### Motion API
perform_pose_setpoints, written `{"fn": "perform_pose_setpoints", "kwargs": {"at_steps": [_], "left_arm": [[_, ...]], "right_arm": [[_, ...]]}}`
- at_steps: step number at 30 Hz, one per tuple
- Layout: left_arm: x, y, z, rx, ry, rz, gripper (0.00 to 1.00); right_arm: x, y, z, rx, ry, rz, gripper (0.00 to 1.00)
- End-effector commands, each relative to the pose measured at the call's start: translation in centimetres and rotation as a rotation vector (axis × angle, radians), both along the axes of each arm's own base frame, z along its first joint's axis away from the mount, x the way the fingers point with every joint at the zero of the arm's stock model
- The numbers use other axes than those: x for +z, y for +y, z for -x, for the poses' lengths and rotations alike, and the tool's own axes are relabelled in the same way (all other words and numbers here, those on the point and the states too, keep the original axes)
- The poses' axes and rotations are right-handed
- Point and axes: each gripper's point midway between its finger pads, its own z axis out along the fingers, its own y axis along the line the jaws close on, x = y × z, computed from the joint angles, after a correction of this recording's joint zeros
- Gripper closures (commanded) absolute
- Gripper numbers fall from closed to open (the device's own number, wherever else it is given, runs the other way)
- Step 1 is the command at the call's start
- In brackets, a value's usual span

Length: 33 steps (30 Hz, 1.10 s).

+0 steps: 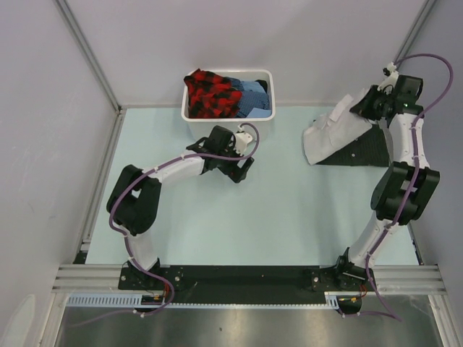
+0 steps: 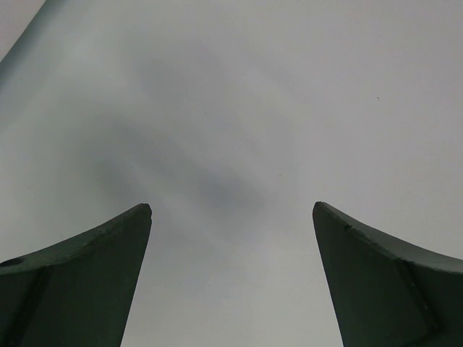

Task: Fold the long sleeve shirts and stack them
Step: Neatly place the folded shirt to the corner

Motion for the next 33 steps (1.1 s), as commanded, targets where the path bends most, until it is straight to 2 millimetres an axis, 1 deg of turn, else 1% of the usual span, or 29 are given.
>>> {"fn": "perform_pose_setpoints", "kwargs": {"at_steps": [1,2,5,6,8,9,10,12,13,14,15,16,17,18,19,20,21,22,25,30,32,33], "left_arm": [[1.0,0.5,-0.4,0.006,-0.019,0.004,0.01],[1.0,0.5,-0.3,0.004,-0.019,0.002,0.01],[0.9,0.7,0.0,0.0,-0.002,0.006,0.0],[1.0,0.8,0.0,0.001,0.007,0.015,0.01],[1.1,1.0,0.2,0.0,0.026,0.024,0.0],[1.3,1.0,0.4,-0.011,0.035,0.037,0.01],[1.3,1.2,0.7,-0.018,0.05,0.03,0.01],[1.8,1.5,0.7,-0.035,0.046,0.02,0.01],[1.8,1.8,1.3,-0.048,0.066,0.004,0.01],[2.3,1.9,1.2,-0.054,0.062,0.0,0.0],[2.7,2.3,1.1,-0.062,0.057,-0.004,0.01],[3.0,2.8,1.2,-0.067,0.06,-0.011,0.01],[3.3,3.1,1.1,-0.069,0.053,-0.017,0.01],[3.4,3.6,0.9,-0.073,0.047,-0.025,0.01],[3.4,4.0,1.0,-0.076,0.059,-0.034,0.01],[3.5,4.3,0.7,-0.072,0.058,-0.037,0.01],[3.4,4.7,0.9,-0.072,0.071,-0.044,0.01],[3.3,4.7,1.0,-0.076,0.084,-0.036,0.01],[3.3,5.1,1.2,-0.06,0.116,-0.012,0.01],[3.2,5.7,1.5,-0.049,0.136,-0.016,0.01],[3.2,5.9,1.3,-0.042,0.134,-0.023,0.01],[3.1,5.9,1.3,-0.041,0.135,-0.023,0.01]], "right_arm": [[2.3,-1.9,-1.2,0.057,-0.105,0.042,1.0],[2.2,-2.4,-1.4,0.057,-0.106,0.045,1.0],[0.8,-3.7,-2.0,0.065,-0.111,0.058,1.0],[-0.4,-4.0,-2.2,0.075,-0.103,0.062,1.0],[-1.6,-4.9,-2.3,0.071,-0.096,0.081,1.0],[-2.7,-5.2,-2.6,0.072,-0.097,0.086,1.0],[-3.5,-6.0,-2.8,0.061,-0.095,0.114,1.0],[-4.6,-7.0,-3.3,0.046,-0.102,0.119,1.0],[-5.9,-7.4,-3.5,0.038,-0.084,0.123,1.0],[-6.4,-8.0,-3.6,0.03,-0.083,0.137,1.0],[-6.5,-8.6,-3.9,0.019,-0.107,0.155,1.0],[-7.9,-8.9,-3.5,0.01,-0.091,0.153,1.0],[-8.5,-9.3,-3.4,0.001,-0.091,0.162,1.0],[-8.6,-10.2,-3.5,-0.018,-0.111,0.177,1.0],[-10.2,-10.3,-2.9,-0.023,-0.085,0.172,1.0],[-10.6,-10.5,-2.8,-0.03,-0.09,0.182,1.0],[-10.7,-11.2,-3.1,-0.051,-0.116,0.211,1.0],[-11.3,-11.4,-3.0,-0.062,-0.114,0.216,1.0],[-12.2,-12.5,-2.7,-0.117,-0.13,0.205,1.0],[-10.1,-14.5,-2.4,-0.194,-0.196,0.223,1.0],[-10.1,-15.0,-1.9,-0.213,-0.203,0.233,1.0],[-9.7,-15.2,-1.6,-0.22,-0.214,0.239,1.0]]}}
